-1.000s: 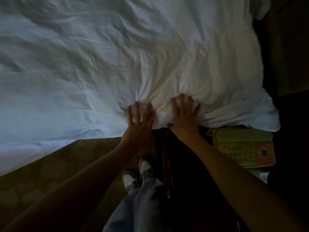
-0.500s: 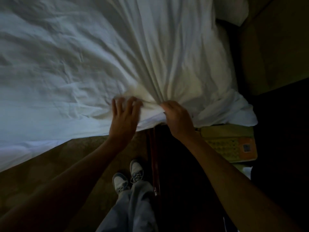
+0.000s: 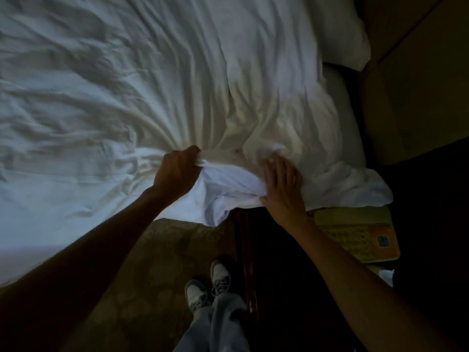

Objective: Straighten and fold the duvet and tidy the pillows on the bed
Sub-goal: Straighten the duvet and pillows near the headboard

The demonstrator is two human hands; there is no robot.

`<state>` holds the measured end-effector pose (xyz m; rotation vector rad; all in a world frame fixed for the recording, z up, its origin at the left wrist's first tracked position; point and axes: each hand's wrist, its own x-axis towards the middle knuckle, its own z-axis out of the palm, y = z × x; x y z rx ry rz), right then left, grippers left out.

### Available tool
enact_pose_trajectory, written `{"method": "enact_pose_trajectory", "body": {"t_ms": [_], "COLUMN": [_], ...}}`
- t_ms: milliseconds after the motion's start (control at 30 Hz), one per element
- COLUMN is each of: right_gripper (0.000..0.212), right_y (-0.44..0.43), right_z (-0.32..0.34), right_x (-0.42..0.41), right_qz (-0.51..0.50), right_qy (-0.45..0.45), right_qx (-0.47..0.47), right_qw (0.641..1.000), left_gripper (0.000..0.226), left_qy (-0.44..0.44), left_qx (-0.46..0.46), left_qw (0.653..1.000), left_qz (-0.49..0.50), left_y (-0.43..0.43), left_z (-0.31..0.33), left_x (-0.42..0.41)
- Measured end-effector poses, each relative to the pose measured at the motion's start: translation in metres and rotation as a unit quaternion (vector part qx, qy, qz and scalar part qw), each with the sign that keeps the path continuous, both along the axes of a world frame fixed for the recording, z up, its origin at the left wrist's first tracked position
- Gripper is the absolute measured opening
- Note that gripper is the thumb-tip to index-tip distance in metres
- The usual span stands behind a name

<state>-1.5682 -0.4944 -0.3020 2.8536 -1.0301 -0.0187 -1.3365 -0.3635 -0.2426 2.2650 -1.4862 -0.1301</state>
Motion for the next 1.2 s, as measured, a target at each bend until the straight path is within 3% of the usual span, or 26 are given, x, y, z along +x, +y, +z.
{"method": "enact_pose_trajectory", "body": {"t_ms": [133, 167, 233, 400, 500, 567, 667, 733, 800, 900, 1067, 1200], "right_gripper": [0.023, 0.022, 0.034, 0.034, 0.031, 0.036, 0.044, 0.048, 0.044, 0.036, 0.039, 0.038], "right_y": [-0.013, -0.017, -0.026, -0.056, -0.078, -0.095, -0.116, -0.132, -0.152, -0.185, -0.260, -0.317], "right_z": [0.001, 0.005, 0.015, 0.037, 0.051, 0.066, 0.100, 0.124, 0.143, 0.172, 0.226, 0.261], "right_x": [0.027, 0.032, 0.035, 0.024, 0.017, 0.026, 0.062, 0.091, 0.117, 0.162, 0.256, 0.355], "right_qz": [0.021, 0.028, 0.017, -0.081, -0.127, -0.096, -0.048, -0.025, -0.009, -0.002, 0.029, 0.086], "right_qy": [-0.080, -0.107, -0.148, -0.165, -0.186, -0.182, -0.179, -0.175, -0.155, -0.095, 0.029, 0.042], "right_qx": [-0.021, 0.000, 0.026, 0.021, 0.007, 0.006, 0.021, 0.028, 0.017, 0.020, 0.056, 0.098], "right_qw": [0.996, 0.994, 0.988, 0.983, 0.974, 0.979, 0.982, 0.984, 0.988, 0.995, 0.998, 0.991], "left_gripper": [0.047, 0.052, 0.054, 0.063, 0.051, 0.048, 0.041, 0.037, 0.023, 0.022, 0.038, 0.042], "left_qy": [0.012, 0.010, -0.028, -0.074, -0.075, -0.057, 0.046, 0.094, 0.100, 0.056, 0.065, 0.122], "left_qx": [0.007, 0.016, 0.044, 0.181, 0.130, 0.074, 0.016, 0.011, -0.003, -0.024, 0.024, 0.089], "left_qw": [1.000, 1.000, 0.997, 0.968, 0.979, 0.993, 0.998, 0.994, 0.993, 0.997, 0.996, 0.984], "left_qz": [-0.017, -0.025, -0.056, -0.155, -0.138, -0.078, 0.037, 0.060, 0.059, 0.046, 0.064, 0.095], "left_y": [0.004, 0.007, 0.014, 0.018, 0.026, 0.035, 0.033, 0.021, 0.004, -0.031, -0.098, -0.147], "left_z": [0.002, 0.003, 0.006, 0.018, 0.025, 0.026, 0.037, 0.049, 0.067, 0.098, 0.144, 0.164], "left_x": [0.010, 0.014, 0.020, 0.035, 0.055, 0.073, 0.096, 0.118, 0.145, 0.193, 0.285, 0.370]}}
